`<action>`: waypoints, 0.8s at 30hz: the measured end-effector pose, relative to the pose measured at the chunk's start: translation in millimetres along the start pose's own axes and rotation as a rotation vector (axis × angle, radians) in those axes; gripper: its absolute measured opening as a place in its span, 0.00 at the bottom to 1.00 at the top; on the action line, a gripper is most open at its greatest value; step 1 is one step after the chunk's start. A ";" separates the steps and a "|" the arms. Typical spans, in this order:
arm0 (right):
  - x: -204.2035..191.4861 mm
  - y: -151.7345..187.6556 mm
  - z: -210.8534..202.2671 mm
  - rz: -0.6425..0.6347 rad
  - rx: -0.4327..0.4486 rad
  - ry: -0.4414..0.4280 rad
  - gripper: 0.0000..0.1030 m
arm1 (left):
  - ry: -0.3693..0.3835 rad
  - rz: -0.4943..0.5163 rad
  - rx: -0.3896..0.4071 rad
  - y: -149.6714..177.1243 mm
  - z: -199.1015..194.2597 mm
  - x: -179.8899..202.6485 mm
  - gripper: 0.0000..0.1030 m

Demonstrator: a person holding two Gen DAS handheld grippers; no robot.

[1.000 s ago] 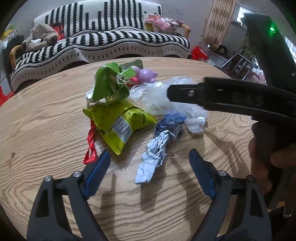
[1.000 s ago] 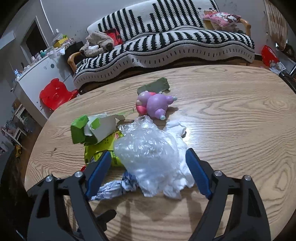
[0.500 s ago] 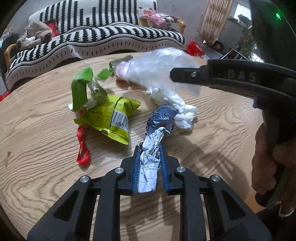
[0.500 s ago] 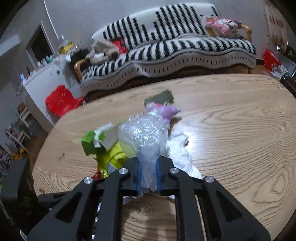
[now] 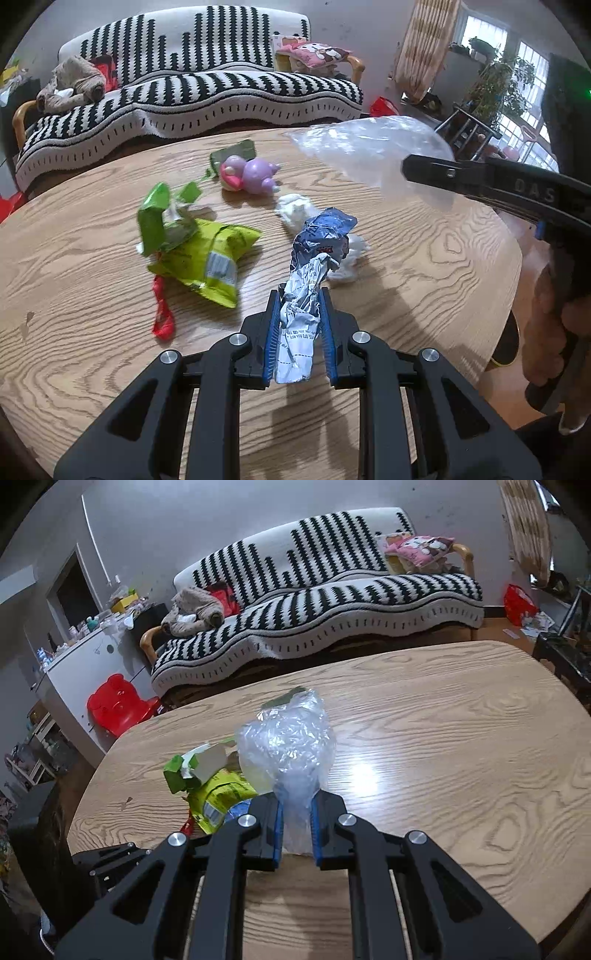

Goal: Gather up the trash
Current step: 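Carry both held items to the black bin and open both tools over it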

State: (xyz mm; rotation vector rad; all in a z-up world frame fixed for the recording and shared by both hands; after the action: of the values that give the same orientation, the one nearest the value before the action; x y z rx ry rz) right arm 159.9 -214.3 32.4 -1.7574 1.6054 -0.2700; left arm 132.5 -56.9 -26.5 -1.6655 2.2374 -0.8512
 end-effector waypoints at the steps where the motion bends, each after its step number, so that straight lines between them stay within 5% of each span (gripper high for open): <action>1: 3.6 0.6 -4.6 0.004 0.006 0.006 0.12 | -0.001 0.004 0.004 -0.3 -0.3 3.6 0.19; 11: 72.0 24.3 -77.2 0.067 0.058 0.107 0.12 | 0.056 0.064 0.029 -16.2 4.1 78.0 0.20; 24: 199.7 88.7 -195.0 0.245 0.145 0.302 0.12 | 0.209 0.236 0.036 -19.0 28.5 236.6 0.20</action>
State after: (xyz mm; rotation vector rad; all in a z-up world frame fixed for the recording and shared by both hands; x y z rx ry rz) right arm 14.1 -467.4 53.3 -1.4438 1.9425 -0.5389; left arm 83.7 -289.6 -1.3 -1.3148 2.4765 -1.0372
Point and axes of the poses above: each gripper's, at about its wrist camera, not at the fingertips, and z roughly the way its jaws point, x to its right, y to its underside, the point moved 3 cm from there along z, roughly the way its jaws point, and after that the axes turned 7 degrees about -x, right-handed, at the moved point
